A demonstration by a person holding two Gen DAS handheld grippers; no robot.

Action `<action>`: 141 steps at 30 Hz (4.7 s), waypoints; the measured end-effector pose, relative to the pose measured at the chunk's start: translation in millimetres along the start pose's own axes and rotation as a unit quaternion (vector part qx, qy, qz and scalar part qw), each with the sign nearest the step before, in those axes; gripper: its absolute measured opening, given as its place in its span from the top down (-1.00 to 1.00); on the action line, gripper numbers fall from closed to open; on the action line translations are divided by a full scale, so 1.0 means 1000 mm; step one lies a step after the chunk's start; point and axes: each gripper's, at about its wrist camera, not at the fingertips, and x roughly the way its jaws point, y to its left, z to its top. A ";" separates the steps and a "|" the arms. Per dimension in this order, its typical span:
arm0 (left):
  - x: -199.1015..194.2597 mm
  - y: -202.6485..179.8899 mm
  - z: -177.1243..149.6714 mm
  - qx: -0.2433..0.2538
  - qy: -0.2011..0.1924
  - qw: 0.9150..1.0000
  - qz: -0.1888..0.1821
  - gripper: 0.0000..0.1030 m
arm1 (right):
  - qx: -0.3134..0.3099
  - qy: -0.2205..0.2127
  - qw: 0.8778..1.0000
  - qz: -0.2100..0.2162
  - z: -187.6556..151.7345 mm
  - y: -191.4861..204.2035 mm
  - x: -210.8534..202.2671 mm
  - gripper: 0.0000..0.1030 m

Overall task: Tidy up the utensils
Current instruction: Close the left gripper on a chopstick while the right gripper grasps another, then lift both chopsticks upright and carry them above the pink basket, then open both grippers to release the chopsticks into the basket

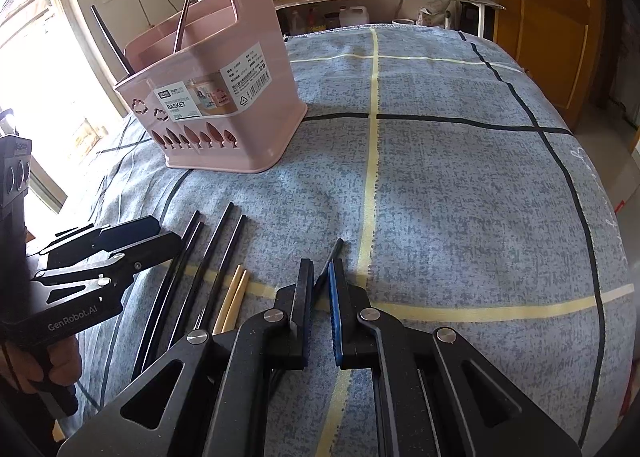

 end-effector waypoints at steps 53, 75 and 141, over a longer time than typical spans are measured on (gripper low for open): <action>-0.132 0.025 0.050 0.027 -0.121 0.992 -0.011 0.90 | -0.026 -0.131 0.991 -0.018 0.039 0.038 -0.119 0.92; -0.180 0.030 0.057 0.033 -0.166 0.985 -0.035 0.91 | -0.053 -0.211 0.976 -0.025 0.052 0.053 -0.179 0.92; -0.117 0.104 0.148 -0.022 -0.145 0.989 -0.026 0.90 | -0.055 -0.203 0.976 0.053 0.148 0.099 -0.083 0.91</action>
